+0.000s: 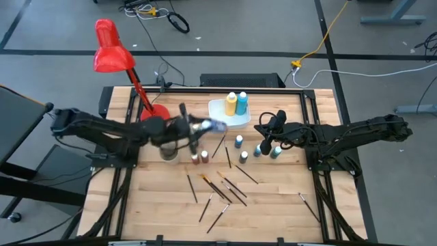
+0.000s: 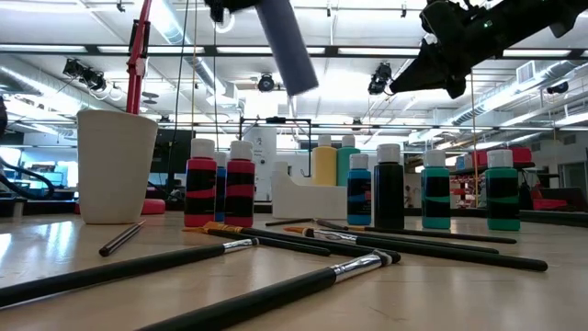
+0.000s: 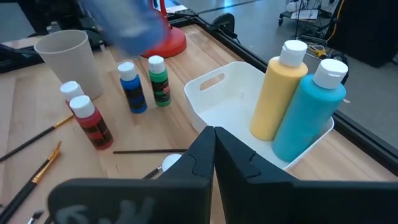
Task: Pick & Place Paint Supplies
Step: Put the large blue paint bottle into the white bin
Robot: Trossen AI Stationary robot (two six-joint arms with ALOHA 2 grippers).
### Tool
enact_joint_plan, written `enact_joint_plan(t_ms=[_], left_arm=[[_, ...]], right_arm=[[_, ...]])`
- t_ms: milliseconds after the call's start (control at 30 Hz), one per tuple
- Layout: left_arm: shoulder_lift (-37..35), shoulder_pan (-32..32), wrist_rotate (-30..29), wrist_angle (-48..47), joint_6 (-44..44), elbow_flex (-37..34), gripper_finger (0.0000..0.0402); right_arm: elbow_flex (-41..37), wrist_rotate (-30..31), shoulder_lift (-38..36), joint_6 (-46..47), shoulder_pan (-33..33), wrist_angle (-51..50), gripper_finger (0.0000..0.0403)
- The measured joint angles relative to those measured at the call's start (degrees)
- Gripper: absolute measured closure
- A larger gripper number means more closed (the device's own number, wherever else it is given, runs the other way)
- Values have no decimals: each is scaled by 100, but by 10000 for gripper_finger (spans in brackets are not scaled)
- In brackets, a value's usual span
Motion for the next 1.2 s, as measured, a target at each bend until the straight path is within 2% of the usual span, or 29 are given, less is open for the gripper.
enact_joint_plan(t_ms=[333, 533, 733, 933, 1067, 1200], left_arm=[[1284, 1524, -156, 868, -387, 9, 271], [1858, 2093, 372, 993, -946, 9, 274], [2348, 2365, 432, 970, -1282, 7, 271], [2774, 2430, 629, 1300, -1565, 19, 274], [3088, 2435, 624, 1285, -1561, 183, 266], [3372, 2443, 608, 1339, -1311, 447, 269]], right_arm=[[0, -43, -2, 0, 0, 88, 389], [0, -46, -1, 0, -2, 90, 389], [-1, -91, -1, 0, -2, 110, 389], [0, -520, 0, 2, -50, 162, 389], [0, -785, 0, 2, -50, 194, 389], [0, -694, -2, 0, -55, 361, 389]])
